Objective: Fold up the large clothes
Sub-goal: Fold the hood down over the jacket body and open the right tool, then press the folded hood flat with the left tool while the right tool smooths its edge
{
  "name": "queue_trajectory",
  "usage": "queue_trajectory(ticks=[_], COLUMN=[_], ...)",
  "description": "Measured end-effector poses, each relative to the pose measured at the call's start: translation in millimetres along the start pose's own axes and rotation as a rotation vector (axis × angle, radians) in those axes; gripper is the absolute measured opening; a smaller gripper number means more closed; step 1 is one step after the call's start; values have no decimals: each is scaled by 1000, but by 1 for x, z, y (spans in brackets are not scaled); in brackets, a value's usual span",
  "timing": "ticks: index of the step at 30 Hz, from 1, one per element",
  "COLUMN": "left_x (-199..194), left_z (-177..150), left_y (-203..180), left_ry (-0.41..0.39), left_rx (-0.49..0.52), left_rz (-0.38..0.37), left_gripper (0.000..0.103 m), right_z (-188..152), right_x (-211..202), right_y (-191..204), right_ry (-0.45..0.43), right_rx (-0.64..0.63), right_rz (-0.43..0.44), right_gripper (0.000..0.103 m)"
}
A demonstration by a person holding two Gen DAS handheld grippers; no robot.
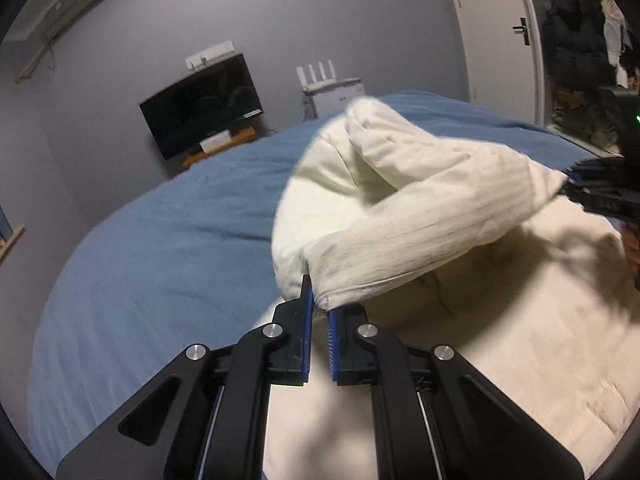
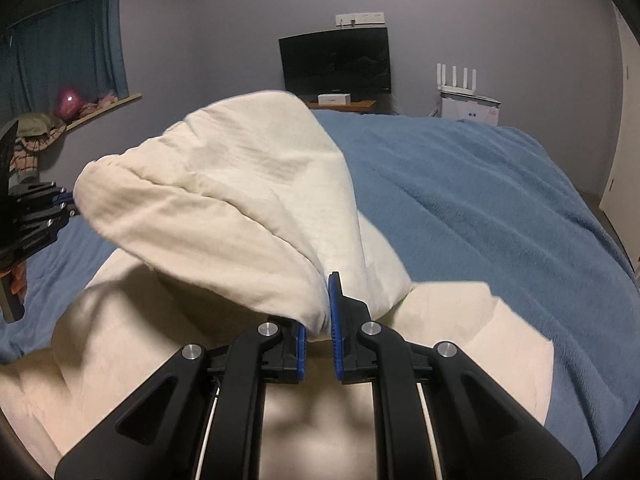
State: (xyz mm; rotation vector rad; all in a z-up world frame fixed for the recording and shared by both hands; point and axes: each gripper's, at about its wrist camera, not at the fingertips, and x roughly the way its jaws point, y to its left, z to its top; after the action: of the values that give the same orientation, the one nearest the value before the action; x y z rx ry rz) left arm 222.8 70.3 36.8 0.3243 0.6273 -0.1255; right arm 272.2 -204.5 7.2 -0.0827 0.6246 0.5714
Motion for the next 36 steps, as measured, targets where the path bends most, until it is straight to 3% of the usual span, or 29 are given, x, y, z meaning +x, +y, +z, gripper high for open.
queue_trajectory(ticks=[6, 10, 13, 15, 16, 17, 22, 27, 29, 31, 36], left_x=[34, 64, 70, 68, 64, 56, 37, 39, 49, 73, 114], left_z=[-49, -60, -54, -51, -51, -53, -28, 15, 26, 27, -2], left_y=[-24, -36, -29, -22, -19, -18, -16, -32, -44, -54, -48], left_ry=[119, 172, 172, 166, 156, 138, 52, -32, -20, 45, 185], left_rx=[70, 146, 101, 65, 50, 38, -11, -90, -60, -12, -64], left_rz=[-49, -13, -35, -58, -71, -99, -279, -402, -392, -333, -292], left_gripper=[7, 7, 11, 33, 59, 78, 76, 69, 61, 58, 58], right_z=[-23, -30, -31, -29, -28, -27, -23, -26, -27, -30, -21], right_x=[10, 26, 39, 44, 45, 46, 48, 45, 43, 36, 18], right_y=[6, 8, 9, 8, 6, 5, 5, 10, 13, 20, 14], right_ry=[71, 128, 163, 168, 168, 169, 170, 168, 167, 162, 159], right_rx=[-57, -64, -57, -44, -39, -32, -36, -46, -57, -76, -82], right_rz=[2, -6, -12, -5, -2, 3, 3, 3, 3, 9, 126], right_gripper=[8, 8, 8, 8, 8, 8, 8, 9, 10, 13, 38])
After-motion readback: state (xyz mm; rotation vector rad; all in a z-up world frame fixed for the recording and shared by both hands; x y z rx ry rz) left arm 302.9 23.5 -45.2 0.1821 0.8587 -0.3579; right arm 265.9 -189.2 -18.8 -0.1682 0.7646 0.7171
